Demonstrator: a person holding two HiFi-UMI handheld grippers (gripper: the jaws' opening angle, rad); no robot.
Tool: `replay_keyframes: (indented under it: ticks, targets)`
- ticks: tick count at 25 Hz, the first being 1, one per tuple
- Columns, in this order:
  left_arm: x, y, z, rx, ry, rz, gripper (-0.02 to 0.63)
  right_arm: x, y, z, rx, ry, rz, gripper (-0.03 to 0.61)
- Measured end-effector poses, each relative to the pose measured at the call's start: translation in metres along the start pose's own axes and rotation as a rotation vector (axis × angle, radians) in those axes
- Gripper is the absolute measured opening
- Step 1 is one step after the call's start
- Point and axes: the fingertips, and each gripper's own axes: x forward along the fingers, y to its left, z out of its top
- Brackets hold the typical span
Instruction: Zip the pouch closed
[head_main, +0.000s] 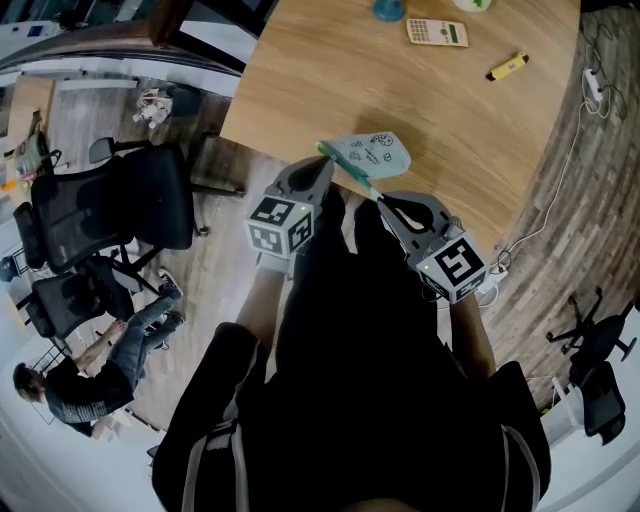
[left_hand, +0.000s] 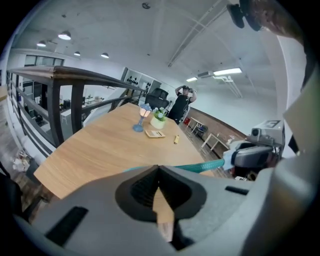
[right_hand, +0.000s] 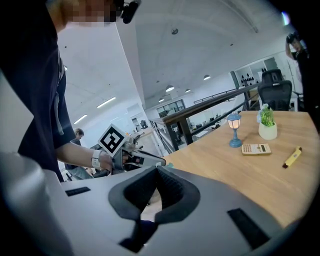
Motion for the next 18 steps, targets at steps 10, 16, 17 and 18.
replay_keyframes:
  ticks: [10,16,17,18]
  targets:
    - [-0.005,0.021,0.004,-0.016,0.002,0.082,0.002,-0.004,0.015,0.011,-0.019,-0.015,0.021,0.015]
    - [-0.006,0.027,0.011,-0.005,-0.003,0.095,0.002,-0.010,0.019,0.015,-0.023,-0.030,0.027,0.015]
    - [-0.008,0.029,0.011,-0.001,-0.005,0.100,0.002,-0.011,0.021,0.017,-0.021,-0.035,0.029,0.015]
    - [-0.009,0.030,0.012,0.004,-0.007,0.104,0.002,-0.011,0.023,0.019,-0.021,-0.040,0.033,0.015]
